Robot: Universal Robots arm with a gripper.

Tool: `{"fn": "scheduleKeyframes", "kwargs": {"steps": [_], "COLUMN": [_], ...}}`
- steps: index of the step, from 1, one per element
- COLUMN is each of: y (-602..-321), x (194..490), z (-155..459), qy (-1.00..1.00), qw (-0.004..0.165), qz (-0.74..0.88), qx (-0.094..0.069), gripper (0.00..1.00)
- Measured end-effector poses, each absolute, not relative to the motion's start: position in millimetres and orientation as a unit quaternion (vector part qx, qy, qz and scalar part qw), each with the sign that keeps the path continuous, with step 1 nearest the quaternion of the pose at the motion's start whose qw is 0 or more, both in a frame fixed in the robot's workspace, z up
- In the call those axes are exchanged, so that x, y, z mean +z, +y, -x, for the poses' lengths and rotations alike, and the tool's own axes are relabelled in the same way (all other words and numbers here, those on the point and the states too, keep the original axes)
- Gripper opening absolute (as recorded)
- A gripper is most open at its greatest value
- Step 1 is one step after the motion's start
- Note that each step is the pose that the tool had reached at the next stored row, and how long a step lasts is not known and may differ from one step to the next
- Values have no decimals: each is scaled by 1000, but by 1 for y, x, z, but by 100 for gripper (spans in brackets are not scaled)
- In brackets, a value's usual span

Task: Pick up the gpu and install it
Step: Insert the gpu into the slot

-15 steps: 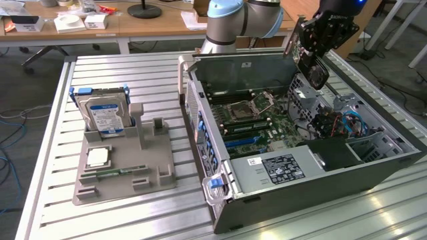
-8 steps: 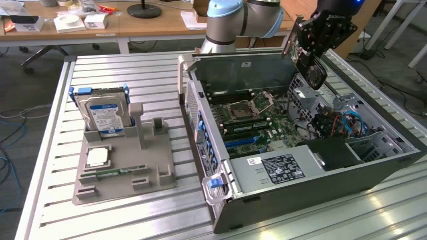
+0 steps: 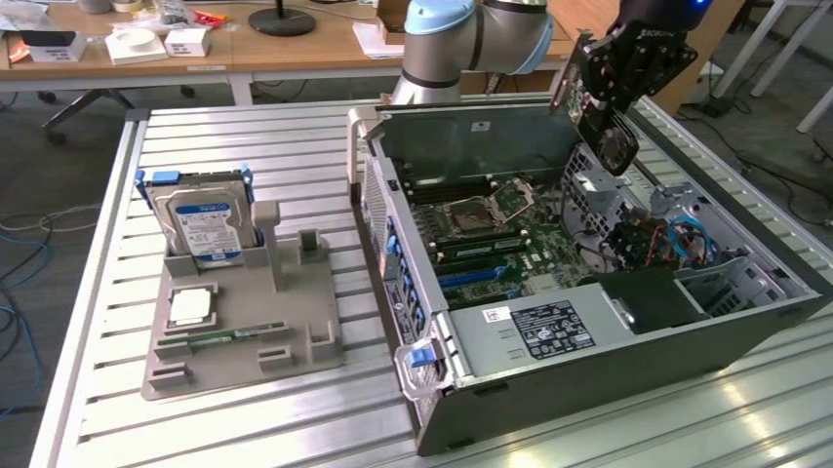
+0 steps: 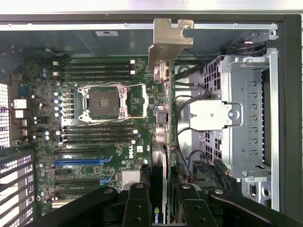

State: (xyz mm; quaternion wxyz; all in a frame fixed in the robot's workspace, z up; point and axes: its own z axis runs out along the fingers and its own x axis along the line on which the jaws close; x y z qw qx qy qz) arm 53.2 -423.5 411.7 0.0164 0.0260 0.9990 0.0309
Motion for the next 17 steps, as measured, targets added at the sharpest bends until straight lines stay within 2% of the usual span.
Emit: {"fn": "scheduleKeyframes", "kwargs": {"steps": [17], "y": [-423], "x": [411], "z": [-53], "qy": [999], "qw": [14], "qz": [39], "qx": [32], "gripper": [26]}}
